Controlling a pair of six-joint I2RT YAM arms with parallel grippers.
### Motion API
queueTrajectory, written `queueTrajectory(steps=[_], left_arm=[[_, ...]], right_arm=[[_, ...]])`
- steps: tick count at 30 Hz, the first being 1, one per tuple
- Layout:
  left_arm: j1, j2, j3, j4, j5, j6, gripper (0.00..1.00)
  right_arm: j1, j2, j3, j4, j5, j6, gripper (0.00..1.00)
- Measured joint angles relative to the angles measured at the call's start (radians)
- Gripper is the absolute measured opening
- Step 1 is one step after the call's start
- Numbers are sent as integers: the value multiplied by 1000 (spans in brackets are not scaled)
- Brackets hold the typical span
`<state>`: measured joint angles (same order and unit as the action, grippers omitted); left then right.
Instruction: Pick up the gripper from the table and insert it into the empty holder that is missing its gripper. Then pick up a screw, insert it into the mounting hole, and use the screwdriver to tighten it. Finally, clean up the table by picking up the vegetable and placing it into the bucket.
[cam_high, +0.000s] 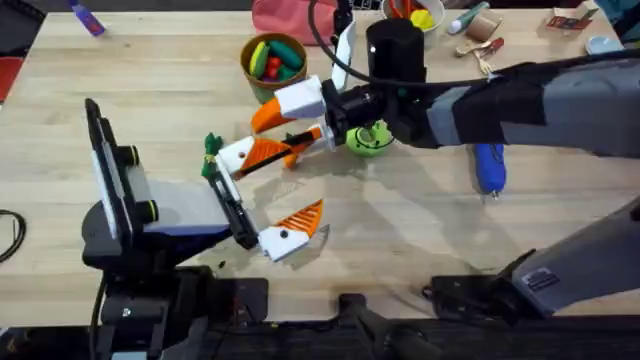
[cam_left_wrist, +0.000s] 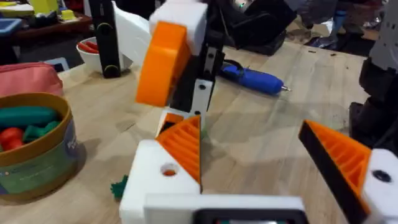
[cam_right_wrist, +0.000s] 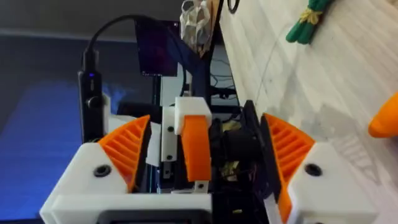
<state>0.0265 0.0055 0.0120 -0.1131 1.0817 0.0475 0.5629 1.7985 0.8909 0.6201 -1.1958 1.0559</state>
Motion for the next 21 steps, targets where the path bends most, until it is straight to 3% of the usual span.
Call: queueTrajectory(steps=[12,21], left_arm=[[0,0,0,0,0,3,985],[0,0,0,0,0,4,985]], right_arm=[[-15,-7,0,-42,51,-18,952],[-161,-255,-2,-550,187,-259,956]])
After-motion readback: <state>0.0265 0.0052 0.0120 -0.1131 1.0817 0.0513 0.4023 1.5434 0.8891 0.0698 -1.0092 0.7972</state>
